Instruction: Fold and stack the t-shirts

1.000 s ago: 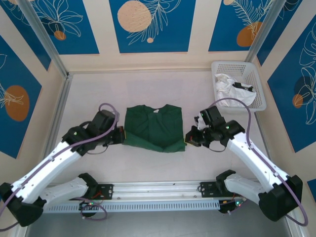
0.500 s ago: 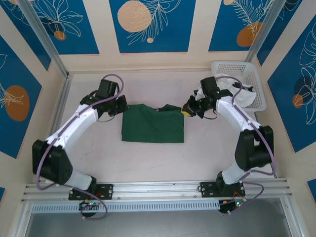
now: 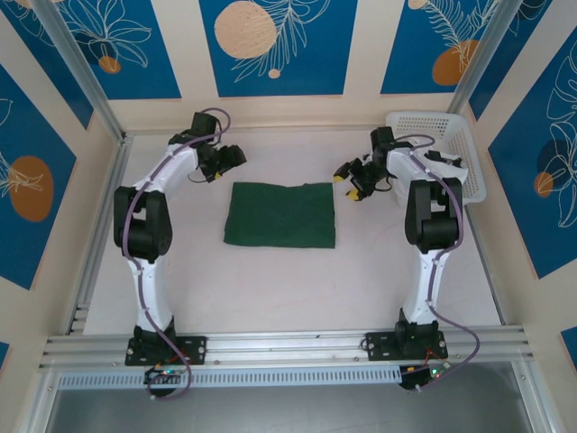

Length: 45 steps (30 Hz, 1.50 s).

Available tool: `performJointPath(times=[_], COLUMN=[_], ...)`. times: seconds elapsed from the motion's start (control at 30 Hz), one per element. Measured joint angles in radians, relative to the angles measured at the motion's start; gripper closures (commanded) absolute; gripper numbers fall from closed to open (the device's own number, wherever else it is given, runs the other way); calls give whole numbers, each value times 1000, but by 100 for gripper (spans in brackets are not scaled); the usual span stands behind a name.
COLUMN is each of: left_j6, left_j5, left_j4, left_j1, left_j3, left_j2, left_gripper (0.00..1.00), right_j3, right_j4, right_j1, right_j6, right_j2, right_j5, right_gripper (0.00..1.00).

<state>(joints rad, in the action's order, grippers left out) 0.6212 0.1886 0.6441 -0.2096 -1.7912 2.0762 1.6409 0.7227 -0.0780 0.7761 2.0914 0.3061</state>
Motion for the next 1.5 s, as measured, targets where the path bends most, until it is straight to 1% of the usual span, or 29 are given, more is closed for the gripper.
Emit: performJointPath(times=[0.07,0.17,0.23,0.3,0.4,0.43,0.5,0.63,0.7,0.77,0.87,0.97,1.07,1.2,1.3,1.37,1.43,1.5], left_j6=[-4,-10,-17,-19,-17,-14,-3,0,0,0,0,16,56,156,227,265,288,283], left_j5=[-2,-22,-45,-67,-76,-75,-69,-70,-70,-69,-71,-71,-82,-114,-147,-168,-192,-214], left_j4=[-1,-18,-45,-87,-146,-169,-205,-249,-267,-317,-380,-432,-466,-500,-479,-428,-357,-280], left_j1=[-5,-30,-77,-146,-252,-285,-317,-333,-338,-341,-355,-387,-446,-563,-652,-687,-690,-673], left_j3=[9,84,160,245,353,390,458,605,676,720,823,954,1086,1228,1264,1265,1258,1225], left_j2=[-40,-166,-269,-352,-396,-387,-349,-263,-248,-269,-333,-437,-554,-701,-769,-811,-869,-916], left_gripper=[21,29,38,47,59,61,62,64,64,64,64,63,61,57,50,43,39,39], right_j3=[-45,-189,-285,-364,-451,-470,-503,-549,-576,-599,-652,-748,-853,-944,-979,-989,-989,-989], right_j4=[-39,-108,-161,-230,-299,-311,-330,-350,-376,-398,-429,-463,-474,-430,-372,-322,-275,-255], right_j1=[-8,-42,-99,-161,-252,-274,-306,-344,-354,-363,-394,-445,-526,-667,-743,-761,-761,-747], right_j6=[0,2,15,35,51,56,62,62,62,58,49,47,64,115,148,157,159,150], right_j2=[-72,-263,-388,-454,-443,-418,-362,-260,-251,-273,-311,-386,-487,-611,-682,-725,-777,-845], right_j5=[-13,-26,-29,-21,-19,-27,-40,-72,-71,-93,-132,-165,-217,-330,-394,-432,-466,-488], right_gripper=[41,44,49,54,59,60,60,64,64,64,64,64,63,61,60,58,58,58])
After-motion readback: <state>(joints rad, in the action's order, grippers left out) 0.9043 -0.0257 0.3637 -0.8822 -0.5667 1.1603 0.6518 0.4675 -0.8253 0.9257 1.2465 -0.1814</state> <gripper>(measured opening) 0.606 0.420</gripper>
